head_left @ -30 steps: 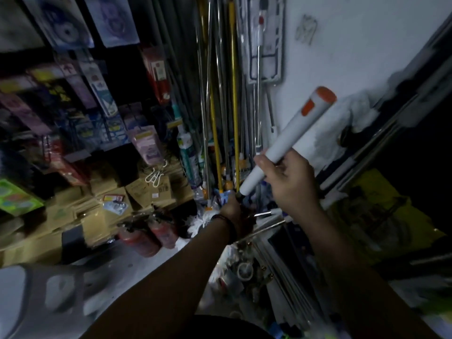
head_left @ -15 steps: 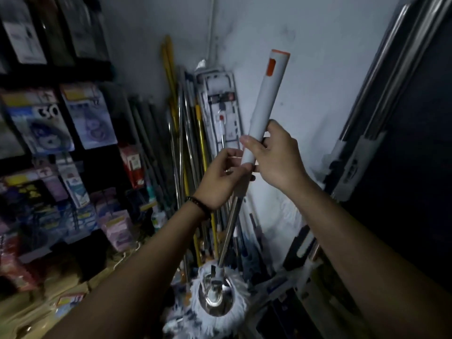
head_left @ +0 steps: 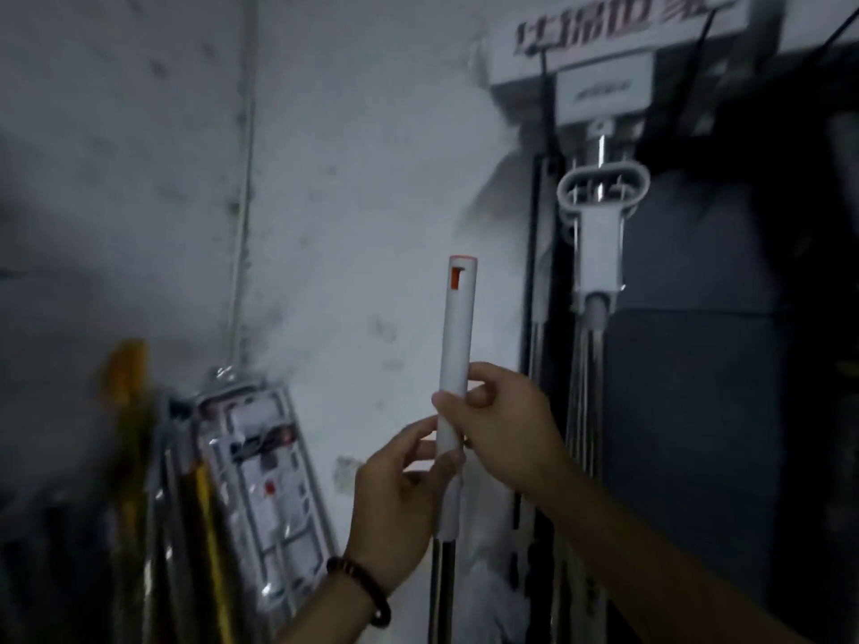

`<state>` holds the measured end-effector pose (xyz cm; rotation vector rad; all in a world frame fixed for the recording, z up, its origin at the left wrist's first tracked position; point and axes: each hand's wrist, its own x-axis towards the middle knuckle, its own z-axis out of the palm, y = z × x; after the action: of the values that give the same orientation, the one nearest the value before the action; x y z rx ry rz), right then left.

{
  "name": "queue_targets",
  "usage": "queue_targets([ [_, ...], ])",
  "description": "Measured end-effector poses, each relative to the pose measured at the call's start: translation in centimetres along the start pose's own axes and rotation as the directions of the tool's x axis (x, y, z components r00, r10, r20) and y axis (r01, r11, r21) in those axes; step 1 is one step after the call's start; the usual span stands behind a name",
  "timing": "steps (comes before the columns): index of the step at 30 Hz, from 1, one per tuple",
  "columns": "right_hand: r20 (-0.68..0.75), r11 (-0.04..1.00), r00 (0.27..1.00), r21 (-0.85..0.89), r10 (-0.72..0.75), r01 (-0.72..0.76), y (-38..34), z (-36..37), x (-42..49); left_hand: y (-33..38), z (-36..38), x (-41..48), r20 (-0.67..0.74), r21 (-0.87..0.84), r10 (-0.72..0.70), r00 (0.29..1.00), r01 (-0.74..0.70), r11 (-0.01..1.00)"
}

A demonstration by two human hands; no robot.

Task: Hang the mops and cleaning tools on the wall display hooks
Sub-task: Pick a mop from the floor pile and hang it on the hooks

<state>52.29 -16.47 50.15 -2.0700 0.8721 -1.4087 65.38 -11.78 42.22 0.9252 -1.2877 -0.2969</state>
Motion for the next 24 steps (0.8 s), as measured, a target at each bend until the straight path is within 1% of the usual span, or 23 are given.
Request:
queue_targets([
  [4, -0.133, 0.993, 0.990, -0.109, -0.050, 0.036, -3.0, -1.7, 2.9, 2.2, 1.2, 5.1, 0.044, -0.028, 0.069, 0.997, -0.068, 0.997],
  [6, -0.193, 0.982, 0.977, -0.177, -0.092, 0.057, -4.4, -2.7, 4.2, 3.4, 1.8, 7.3, 0.048, -0.081, 0.081, 0.996, -0.077, 0.994],
  [8, -0.231, 0.966, 0.964, -0.246, -0.134, 0.076, -5.7, -3.8, 5.6, 4.6, 2.5, 9.5, 0.067, -0.132, 0.086, 0.994, -0.077, 0.988],
  [12, -0.275, 0.932, 0.936, -0.343, -0.219, 0.117, -8.4, -5.9, 8.2, 7.2, 3.7, 13.2, 0.090, -0.166, 0.137, 0.986, -0.121, 0.979],
  [16, -0.323, 0.915, 0.904, -0.374, -0.281, 0.151, -10.0, -7.8, 11.2, 9.5, 4.8, 16.6, 0.096, -0.166, 0.155, 0.983, -0.137, 0.976],
  [20, -0.355, 0.909, 0.892, -0.396, -0.280, 0.128, -10.8, -9.2, 13.7, 11.0, 6.1, 19.1, 0.122, -0.126, 0.132, 0.984, -0.116, 0.985],
  [24, -0.364, 0.907, 0.891, -0.405, -0.273, 0.113, -10.7, -10.0, 15.1, 11.3, 7.3, 20.2, 0.116, -0.108, 0.096, 0.989, -0.084, 0.991],
])
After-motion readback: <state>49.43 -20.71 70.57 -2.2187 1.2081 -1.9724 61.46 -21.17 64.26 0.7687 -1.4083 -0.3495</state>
